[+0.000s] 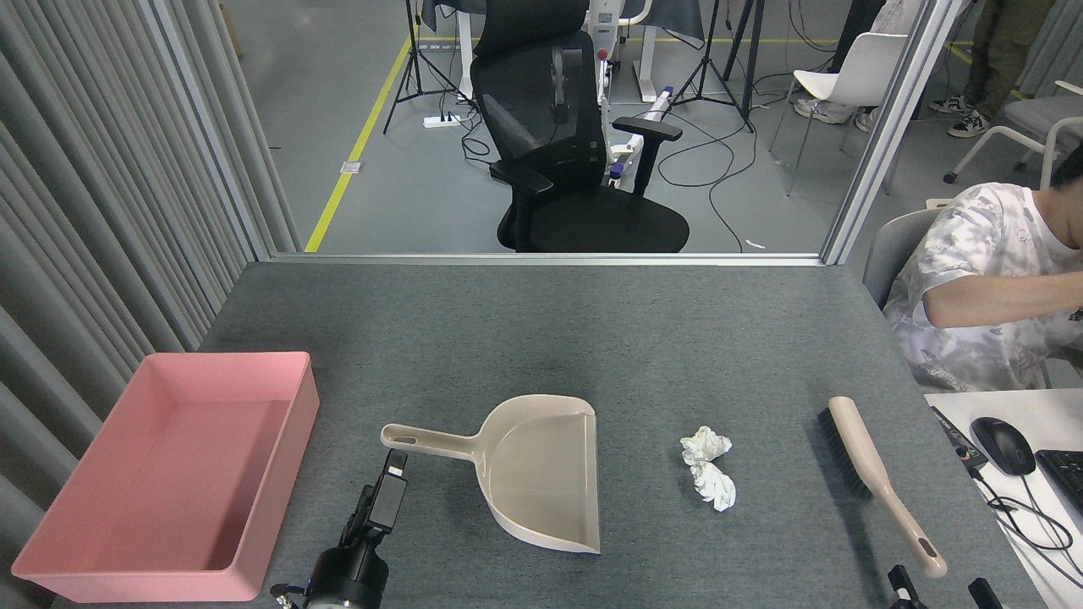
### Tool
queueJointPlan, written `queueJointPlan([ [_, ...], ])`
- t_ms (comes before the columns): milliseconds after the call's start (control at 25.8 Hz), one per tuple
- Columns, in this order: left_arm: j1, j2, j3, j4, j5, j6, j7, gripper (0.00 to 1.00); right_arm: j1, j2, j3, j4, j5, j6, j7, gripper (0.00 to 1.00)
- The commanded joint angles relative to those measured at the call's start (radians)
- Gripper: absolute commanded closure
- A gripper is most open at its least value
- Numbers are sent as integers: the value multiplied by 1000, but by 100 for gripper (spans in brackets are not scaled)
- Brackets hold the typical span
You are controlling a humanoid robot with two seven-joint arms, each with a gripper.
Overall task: Sweep and dump garbage into bin
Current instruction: 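Grasp the beige dustpan handle with the left gripper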
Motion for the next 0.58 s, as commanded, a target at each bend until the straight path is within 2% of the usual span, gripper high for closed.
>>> queueJointPlan([
  [0, -43, -3, 7, 60, 1, -6, 4, 0, -3, -3, 4, 31, 22, 24, 0, 2],
  [271, -66, -7, 6, 111, 2, -15, 4, 0, -18, -5, 7, 51, 42, 28, 0, 2],
  [542, -155, -7, 7, 258, 2, -63, 9, 0, -18, 0, 10, 60, 45, 28, 0, 2],
])
